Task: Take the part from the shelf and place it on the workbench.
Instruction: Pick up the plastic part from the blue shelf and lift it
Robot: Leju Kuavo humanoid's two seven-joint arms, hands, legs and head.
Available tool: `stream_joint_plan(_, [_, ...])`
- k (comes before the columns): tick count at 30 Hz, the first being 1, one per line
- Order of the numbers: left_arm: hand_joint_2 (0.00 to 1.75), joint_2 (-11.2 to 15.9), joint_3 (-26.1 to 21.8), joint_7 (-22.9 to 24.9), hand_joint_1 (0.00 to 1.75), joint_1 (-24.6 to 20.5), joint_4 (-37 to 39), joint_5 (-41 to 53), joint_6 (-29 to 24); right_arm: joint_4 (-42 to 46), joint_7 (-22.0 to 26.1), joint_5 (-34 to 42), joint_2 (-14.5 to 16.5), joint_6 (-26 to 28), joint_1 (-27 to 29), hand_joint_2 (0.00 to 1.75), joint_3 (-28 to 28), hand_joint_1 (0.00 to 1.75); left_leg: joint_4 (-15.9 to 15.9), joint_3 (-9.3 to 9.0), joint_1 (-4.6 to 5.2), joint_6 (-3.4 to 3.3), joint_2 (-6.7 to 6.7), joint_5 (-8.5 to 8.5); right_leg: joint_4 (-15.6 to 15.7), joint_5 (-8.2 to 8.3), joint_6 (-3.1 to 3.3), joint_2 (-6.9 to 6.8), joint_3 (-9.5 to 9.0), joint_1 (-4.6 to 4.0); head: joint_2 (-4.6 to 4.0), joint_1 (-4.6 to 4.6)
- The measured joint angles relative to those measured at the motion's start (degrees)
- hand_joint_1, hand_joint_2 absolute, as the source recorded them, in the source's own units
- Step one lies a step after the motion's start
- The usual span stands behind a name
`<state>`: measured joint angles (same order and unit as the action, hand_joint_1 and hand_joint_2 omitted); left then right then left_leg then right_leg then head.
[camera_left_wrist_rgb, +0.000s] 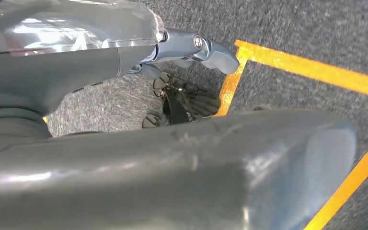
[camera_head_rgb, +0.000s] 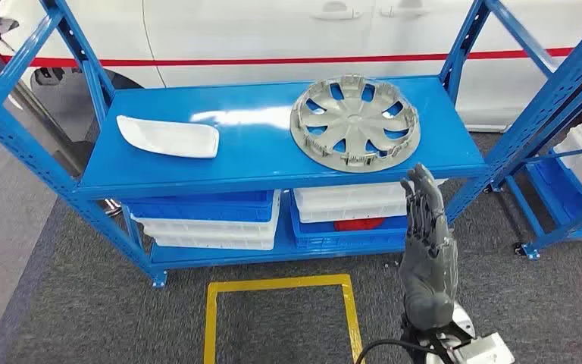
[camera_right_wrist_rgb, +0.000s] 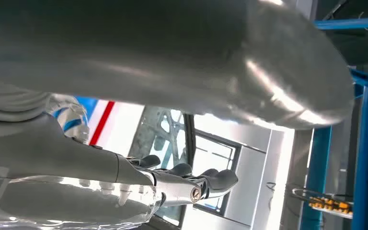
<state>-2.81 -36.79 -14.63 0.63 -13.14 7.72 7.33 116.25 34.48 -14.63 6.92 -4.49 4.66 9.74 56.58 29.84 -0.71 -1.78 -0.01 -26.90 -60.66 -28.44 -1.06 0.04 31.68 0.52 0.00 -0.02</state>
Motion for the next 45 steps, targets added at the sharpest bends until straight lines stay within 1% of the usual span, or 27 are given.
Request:
stream_joint_plan(2, [0.0,0.02,0.0,-0.01,0.0,0.0,0.0,0.02,0.01,0.04,0.02,0.02,-0.08,0.02,0.08,0.0,-0.1,0.0,0.01,-0.09,0.03,-0.16,0.0,-0.15,-3.62,-1.94,-0.25,0.01,2.15,0.07,0.0,0.11])
stream_joint_plan(4, [0.0,0.07,-0.01,-0.01,0.0,0.01,0.0,0.04,0.01,0.08,0.03,0.03,-0.25,0.04,0.38,0.0,-0.26,0.0,0.04,-0.31,0.1,-0.31,-0.02,-0.55,-10.7,-4.93,-0.66,0.01,6.69,0.2,0.0,0.22])
stream_joint_plan(5, [0.0,0.09,-0.02,-0.02,0.0,0.02,0.0,0.04,0.01,0.08,0.03,0.03,-0.33,0.05,0.54,0.0,-0.31,0.0,0.05,-0.49,0.13,-0.28,-0.06,-0.8,-13.05,-5.43,-0.75,0.01,8.45,0.24,0.0,0.21])
stream_joint_plan(6, [0.0,0.11,-0.02,-0.02,0.0,0.05,0.0,0.04,0.01,0.08,0.03,0.03,-0.4,0.06,0.66,0.0,-0.33,0.0,0.06,-0.9,0.13,-0.16,-0.1,-1.18,-13.21,-4.5,-0.76,0.0,9.2,0.26,0.0,0.23])
stream_joint_plan(9, [0.0,0.12,-0.03,-0.01,0.0,0.21,0.01,0.04,0.01,0.06,0.05,0.05,-0.55,0.08,0.77,0.0,-0.39,0.0,0.04,-2.96,0.14,0.47,-0.13,-2.78,-3.36,2.65,-0.42,-0.08,5.91,0.23,0.0,0.21])
stream_joint_plan(10, [0.0,0.12,-0.03,0.0,0.0,0.19,0.01,0.05,0.0,0.06,0.1,0.07,-0.57,0.08,0.8,0.0,-0.44,0.0,0.03,-3.45,0.17,0.79,-0.11,-3.31,-0.34,3.52,-0.11,-0.15,4.79,0.06,0.0,0.22])
stream_joint_plan(13, [0.0,0.18,-0.04,0.05,0.0,0.03,0.02,0.12,-0.08,0.14,0.34,0.18,-0.65,0.11,1.07,0.0,-0.61,0.0,0.01,-4.41,0.29,1.98,-0.04,-4.13,2.31,2.51,1.34,-0.18,3.59,-0.31,0.01,0.29])
stream_joint_plan(15, [0.0,0.3,-0.04,0.07,0.0,0.01,0.01,0.19,-0.15,0.26,0.5,0.23,-0.67,0.15,1.26,0.0,-0.7,0.0,2.56,-4.08,0.22,2.53,-0.01,-3.6,2.73,2.18,2.25,-0.03,2.13,-0.09,0.01,0.2])
stream_joint_plan(17, [0.0,0.37,-0.04,0.07,0.0,-0.07,0.01,0.4,-0.17,0.37,0.61,0.24,-0.67,0.16,1.36,0.0,-0.79,0.0,9.27,-0.21,0.07,2.99,-0.01,-3.45,3.06,1.24,2.82,-0.03,0.37,0.03,0.01,0.03])
stream_joint_plan(19, [0.0,0.39,-0.04,0.03,0.0,0.08,0.02,0.73,-0.15,0.4,0.68,0.26,-0.67,0.15,1.45,0.0,-0.84,0.0,16.32,5.46,0.04,3.28,0.0,-6.12,3.17,-0.25,3.08,-0.03,-1.35,0.0,0.01,-0.1])
stream_joint_plan(21, [0.0,0.41,-0.04,-0.02,0.0,0.46,0.02,1.06,-0.15,0.4,0.73,0.27,-0.67,0.11,1.57,0.0,-0.9,0.0,18.06,9.34,0.06,3.17,0.0,-9.96,3.2,-2.02,3.13,0.16,-3.52,-0.04,0.0,-0.14])
stream_joint_plan(22, [0.0,0.42,-0.04,-0.06,0.0,0.64,0.02,1.21,-0.16,0.4,0.74,0.28,-0.67,0.08,1.61,0.0,-0.93,0.0,16.66,10.25,0.1,2.96,0.0,-10.53,3.23,-2.99,3.1,0.28,-4.79,-0.08,0.0,-0.16])
stream_joint_plan(23, [0.0,0.45,-0.05,-0.1,0.0,0.81,0.02,1.33,-0.16,0.4,0.76,0.29,-0.67,0.04,1.65,0.0,-0.97,0.0,13.98,10.67,0.21,2.6,-0.01,-9.31,3.28,-4.04,3.03,0.38,-6.15,-0.17,0.0,-0.19])
stream_joint_plan(26, [0.0,0.72,-0.15,-0.22,0.0,1.26,0.02,1.67,-0.16,0.39,0.84,0.29,-0.67,-0.02,1.83,0.0,-1.11,0.0,5.94,10.69,0.97,1.08,-0.07,2.64,3.63,-7.25,2.44,0.67,-9.79,-0.42,0.0,-0.08])
stream_joint_plan(27, [0.0,0.81,-0.19,-0.28,0.0,1.28,0.02,1.76,-0.16,0.46,0.89,0.29,-0.67,-0.03,1.9,0.0,-1.16,0.0,5.01,10.3,1.2,0.73,-0.07,4.94,3.87,-7.9,2.1,0.76,-10.82,-0.43,0.0,-0.06])
stream_joint_plan(28, [0.0,0.85,-0.2,-0.37,0.0,1.18,0.02,1.86,-0.16,0.62,0.95,0.29,-0.67,-0.03,1.91,0.0,-1.19,0.0,4.78,9.6,1.34,0.52,-0.08,4.82,3.61,-7.79,1.67,0.82,-11.4,-0.48,0.0,-0.04])
stream_joint_plan(30, [0.0,0.86,-0.2,-0.59,0.0,0.75,0.02,1.97,-0.13,1.01,1.02,0.28,-0.67,-0.03,1.77,0.0,-1.22,0.0,3.49,7.42,1.14,-0.09,-0.16,3.59,-0.92,-4.89,0.96,0.69,-9.65,-0.4,0.0,-0.04])
stream_joint_plan(32, [0.0,0.87,-0.23,-0.79,0.0,0.5,0.02,2.03,-0.08,1.17,1.02,0.27,-0.67,-0.02,1.73,0.0,-1.25,0.0,1.62,4.67,0.81,-0.57,-0.32,2.58,-9.25,-2.18,0.36,0.59,-3.91,-0.28,0.0,0.08])
stream_joint_plan(33, [0.0,0.9,-0.25,-0.83,0.0,0.52,0.02,2.04,-0.07,1.17,1.03,0.27,-0.67,-0.02,1.81,0.0,-1.27,0.0,0.82,3.24,0.76,-0.67,-0.36,1.93,-12.38,-2.74,0.1,0.55,-0.87,-0.2,0.0,0.14])
stream_joint_plan(35, [0.0,0.94,-0.27,-0.86,0.0,0.6,0.02,2.04,-0.08,1.17,1.02,0.27,-0.68,-0.01,1.95,0.0,-1.31,0.0,-0.49,0.01,0.62,-0.63,-0.55,0.3,-14.51,-7.75,-0.31,0.48,4.04,0.03,0.0,0.14])
stream_joint_plan(37, [0.0,0.95,-0.28,-0.87,0.0,0.69,0.02,2.07,-0.08,1.17,1.02,0.27,-0.69,-0.01,2.01,0.0,-1.32,0.0,-1.31,-3.49,0.42,-0.32,-0.86,-1.75,-12.25,-12.28,-0.69,0.34,7.11,0.25,0.0,0.14])
stream_joint_plan(38, [0.0,0.95,-0.28,-0.9,0.0,0.76,0.02,2.15,-0.08,1.17,1.02,0.27,-0.69,-0.01,2.06,0.0,-1.33,0.0,-1.49,-5.26,0.31,-0.08,-0.98,-2.85,-9.86,-12.2,-0.8,0.27,8.08,0.32,0.0,0.16])
stream_joint_plan(39, [0.0,0.95,-0.28,-0.93,0.0,0.86,0.02,2.28,-0.08,1.16,1.02,0.27,-0.69,0.01,2.12,0.0,-1.35,0.0,-1.57,-6.84,0.22,0.19,-1.03,-4.07,-6.71,-9.08,-0.77,0.18,8.79,0.34,0.0,0.19])
stream_joint_plan(41, [0.0,0.95,-0.3,-1.0,0.0,1.0,0.12,2.58,-0.08,1.02,1.02,0.27,-0.7,0.11,2.32,0.0,-1.49,0.0,-0.99,-9.56,0.27,0.81,-1.13,-6.61,-1.26,2.12,-0.06,-0.01,9.83,0.24,0.0,0.19])
stream_joint_plan(42, [0.0,0.95,-0.31,-1.03,0.0,0.95,0.17,2.68,-0.1,0.98,1.04,0.22,-0.7,0.22,2.4,0.0,-1.61,0.0,-0.77,-10.46,0.36,1.25,-1.22,-7.93,-0.28,6.45,0.55,-0.02,10.08,0.14,0.01,0.1])
stream_joint_plan(43, [0.0,0.98,-0.33,-1.09,0.0,0.76,0.21,2.78,-0.11,1.01,1.09,0.17,-0.7,0.34,2.37,0.0,-1.73,0.0,-0.09,-10.98,0.4,1.68,-1.28,-8.67,-0.37,8.29,1.21,0.01,10.14,0.01,0.01,0.08])
stream_joint_plan(45, [0.0,1.04,-0.36,-1.18,0.0,0.19,0.2,3.02,-0.14,1.44,1.23,0.05,-0.67,0.56,1.77,0.0,-1.93,0.0,4.37,-8.92,0.3,2.49,-1.25,-7.39,-1.12,7.16,2.33,0.18,9.74,-0.01,0.01,0.01])
